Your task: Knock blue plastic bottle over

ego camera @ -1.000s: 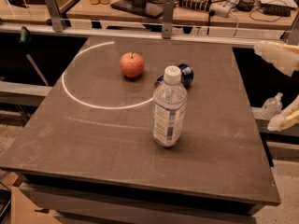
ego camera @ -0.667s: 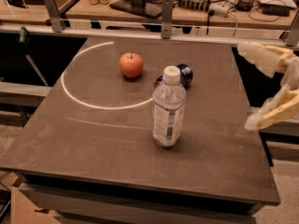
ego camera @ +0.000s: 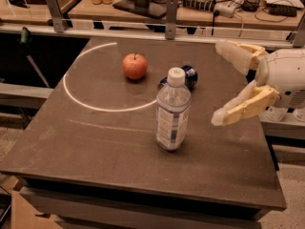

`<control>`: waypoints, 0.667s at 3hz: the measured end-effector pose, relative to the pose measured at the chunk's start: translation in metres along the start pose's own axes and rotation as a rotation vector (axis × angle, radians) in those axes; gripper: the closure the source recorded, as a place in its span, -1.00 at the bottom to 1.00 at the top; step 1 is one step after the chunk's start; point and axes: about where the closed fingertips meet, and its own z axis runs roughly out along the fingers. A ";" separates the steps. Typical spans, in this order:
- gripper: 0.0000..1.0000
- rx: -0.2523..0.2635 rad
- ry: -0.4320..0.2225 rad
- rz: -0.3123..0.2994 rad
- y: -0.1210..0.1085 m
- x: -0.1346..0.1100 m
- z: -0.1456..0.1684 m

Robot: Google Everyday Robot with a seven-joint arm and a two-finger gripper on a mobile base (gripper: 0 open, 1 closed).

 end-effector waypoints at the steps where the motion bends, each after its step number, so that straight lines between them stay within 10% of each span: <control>1: -1.00 -0.026 -0.002 0.010 0.005 0.004 0.016; 2: -1.00 -0.061 -0.013 0.051 0.020 0.010 0.034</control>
Offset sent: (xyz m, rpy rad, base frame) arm -0.0362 0.0731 -0.0566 0.0688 0.1980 0.1216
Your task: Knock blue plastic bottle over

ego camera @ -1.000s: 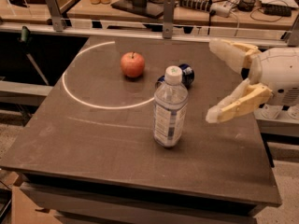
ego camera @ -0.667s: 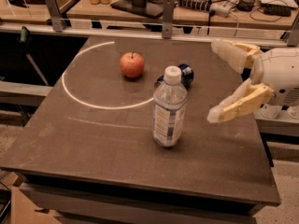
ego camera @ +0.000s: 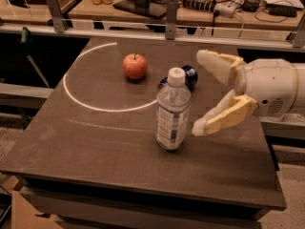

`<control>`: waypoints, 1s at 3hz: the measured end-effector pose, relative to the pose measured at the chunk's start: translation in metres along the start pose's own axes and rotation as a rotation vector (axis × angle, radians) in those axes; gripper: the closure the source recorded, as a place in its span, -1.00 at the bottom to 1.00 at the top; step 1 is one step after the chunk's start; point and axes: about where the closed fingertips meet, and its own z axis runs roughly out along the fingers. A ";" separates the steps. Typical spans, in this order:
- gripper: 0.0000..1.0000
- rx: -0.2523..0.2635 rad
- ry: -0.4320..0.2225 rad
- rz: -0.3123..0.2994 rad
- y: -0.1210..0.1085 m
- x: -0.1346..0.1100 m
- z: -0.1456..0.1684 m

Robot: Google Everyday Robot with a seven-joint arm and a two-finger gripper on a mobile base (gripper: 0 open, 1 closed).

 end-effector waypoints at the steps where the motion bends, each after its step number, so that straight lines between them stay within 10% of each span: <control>1: -1.00 -0.067 -0.036 0.062 0.027 0.020 0.027; 3: -0.66 -0.162 -0.081 0.053 0.053 0.060 0.067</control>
Offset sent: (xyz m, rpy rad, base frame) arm -0.0553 0.0714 -0.0841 0.1286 0.1040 0.1944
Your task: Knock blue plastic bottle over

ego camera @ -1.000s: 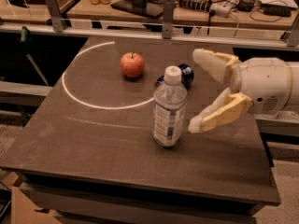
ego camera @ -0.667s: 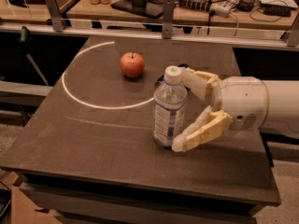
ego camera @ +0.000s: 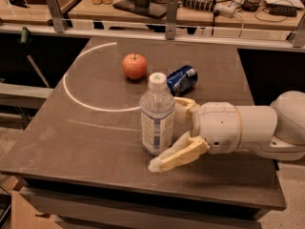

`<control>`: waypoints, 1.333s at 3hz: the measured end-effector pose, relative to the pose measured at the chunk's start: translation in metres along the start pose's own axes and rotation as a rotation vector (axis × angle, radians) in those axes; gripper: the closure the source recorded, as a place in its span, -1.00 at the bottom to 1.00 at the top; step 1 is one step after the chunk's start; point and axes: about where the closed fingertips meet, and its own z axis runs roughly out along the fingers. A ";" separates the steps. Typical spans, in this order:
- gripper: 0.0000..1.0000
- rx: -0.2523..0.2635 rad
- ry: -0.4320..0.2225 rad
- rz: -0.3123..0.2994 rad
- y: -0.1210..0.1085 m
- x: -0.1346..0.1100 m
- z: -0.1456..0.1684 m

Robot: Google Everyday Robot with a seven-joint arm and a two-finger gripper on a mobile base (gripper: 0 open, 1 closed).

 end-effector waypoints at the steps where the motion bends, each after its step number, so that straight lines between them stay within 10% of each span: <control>1: -0.22 -0.017 0.002 -0.027 -0.002 0.006 0.013; 4: 1.00 -0.004 0.288 -0.093 -0.019 -0.008 0.005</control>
Offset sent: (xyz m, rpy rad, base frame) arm 0.0038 0.0211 -0.0212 -0.1048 0.0111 -0.0232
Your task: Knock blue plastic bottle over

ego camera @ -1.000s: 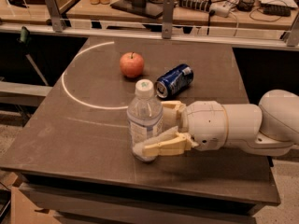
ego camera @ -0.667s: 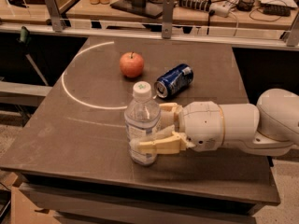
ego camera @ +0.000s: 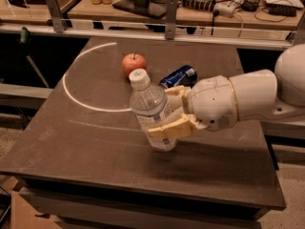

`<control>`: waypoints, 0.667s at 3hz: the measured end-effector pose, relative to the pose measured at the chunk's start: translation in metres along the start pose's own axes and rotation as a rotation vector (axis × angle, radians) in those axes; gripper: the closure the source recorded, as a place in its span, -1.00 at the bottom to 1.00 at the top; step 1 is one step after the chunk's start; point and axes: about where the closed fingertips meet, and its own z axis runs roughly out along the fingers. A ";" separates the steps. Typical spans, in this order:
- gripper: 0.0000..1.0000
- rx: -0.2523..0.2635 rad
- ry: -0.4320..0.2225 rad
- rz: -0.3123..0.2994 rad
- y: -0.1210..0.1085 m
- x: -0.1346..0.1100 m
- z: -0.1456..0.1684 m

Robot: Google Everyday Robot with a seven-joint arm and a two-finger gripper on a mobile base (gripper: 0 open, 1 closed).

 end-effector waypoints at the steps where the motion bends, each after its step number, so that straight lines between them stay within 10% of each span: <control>1: 1.00 -0.077 0.177 -0.083 -0.006 -0.001 -0.004; 2: 1.00 -0.202 0.358 -0.163 -0.002 0.004 0.006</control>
Offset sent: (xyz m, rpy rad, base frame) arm 0.0030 0.0066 -0.0202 -0.6484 -0.1120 0.4187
